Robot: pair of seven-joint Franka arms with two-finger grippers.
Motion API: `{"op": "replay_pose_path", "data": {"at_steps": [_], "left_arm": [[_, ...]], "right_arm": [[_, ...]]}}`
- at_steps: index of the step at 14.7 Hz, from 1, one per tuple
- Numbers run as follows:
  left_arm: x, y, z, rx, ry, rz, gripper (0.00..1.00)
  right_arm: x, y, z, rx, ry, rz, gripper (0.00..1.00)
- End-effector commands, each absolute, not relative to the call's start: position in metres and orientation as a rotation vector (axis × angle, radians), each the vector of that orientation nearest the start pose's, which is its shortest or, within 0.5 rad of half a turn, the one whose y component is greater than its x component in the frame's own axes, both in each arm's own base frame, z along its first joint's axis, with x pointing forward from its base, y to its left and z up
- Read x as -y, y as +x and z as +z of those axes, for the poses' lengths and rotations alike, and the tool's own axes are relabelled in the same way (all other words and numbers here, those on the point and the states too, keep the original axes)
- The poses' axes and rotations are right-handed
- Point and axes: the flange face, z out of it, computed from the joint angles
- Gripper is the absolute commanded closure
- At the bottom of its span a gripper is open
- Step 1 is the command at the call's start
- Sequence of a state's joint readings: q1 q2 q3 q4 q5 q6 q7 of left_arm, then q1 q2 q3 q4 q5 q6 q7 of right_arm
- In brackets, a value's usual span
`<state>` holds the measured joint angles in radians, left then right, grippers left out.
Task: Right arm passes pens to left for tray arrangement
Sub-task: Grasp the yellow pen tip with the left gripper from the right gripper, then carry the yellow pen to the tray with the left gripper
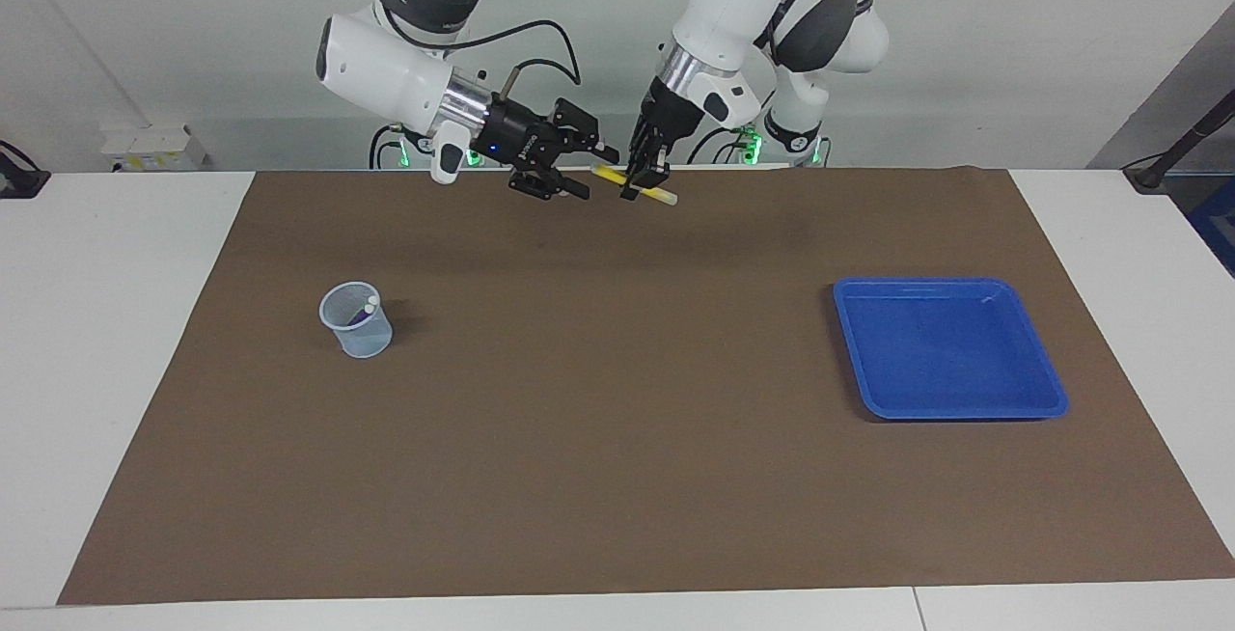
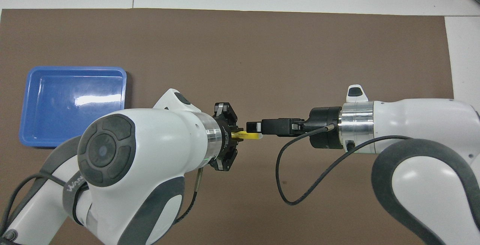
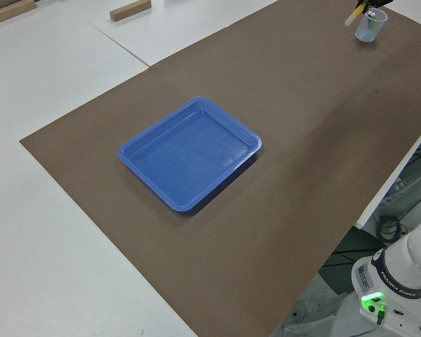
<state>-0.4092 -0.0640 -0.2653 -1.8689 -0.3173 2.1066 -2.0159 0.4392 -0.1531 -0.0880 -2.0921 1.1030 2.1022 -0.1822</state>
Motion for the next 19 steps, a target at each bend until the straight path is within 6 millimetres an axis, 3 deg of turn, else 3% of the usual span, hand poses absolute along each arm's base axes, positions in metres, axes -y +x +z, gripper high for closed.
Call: {"op": "replay_pose_path", "data": {"at_steps": [1,6,8,12,15,19], "left_arm": [[0.344,0.452,0.561,2.187,-2.678,0.296,1.00],[0.255,0.483,0.538,1.793,-2.875,0.238,1.00],[0.209,0.498,0.534,1.653,-2.939,0.230,1.00],[0.108,0.514,0.520,1.210,-3.133,0.226,1.00],[0.068,0.520,0.506,0.874,-3.172,0.200,1.00],[0.025,0.535,0.488,0.606,-3.102,0.149,1.00]], "right_arm": [[-0.207,0.490,0.534,0.039,-2.186,-0.050,0.00],[-0.169,0.500,0.529,0.211,-2.422,-0.082,0.00],[-0.150,0.505,0.525,0.292,-2.510,-0.115,0.00],[-0.119,0.511,0.516,0.409,-2.721,-0.132,0.00],[-0.104,0.514,0.514,0.470,-2.832,-0.139,0.00],[-0.085,0.516,0.509,0.530,-2.953,-0.148,0.00]]}}
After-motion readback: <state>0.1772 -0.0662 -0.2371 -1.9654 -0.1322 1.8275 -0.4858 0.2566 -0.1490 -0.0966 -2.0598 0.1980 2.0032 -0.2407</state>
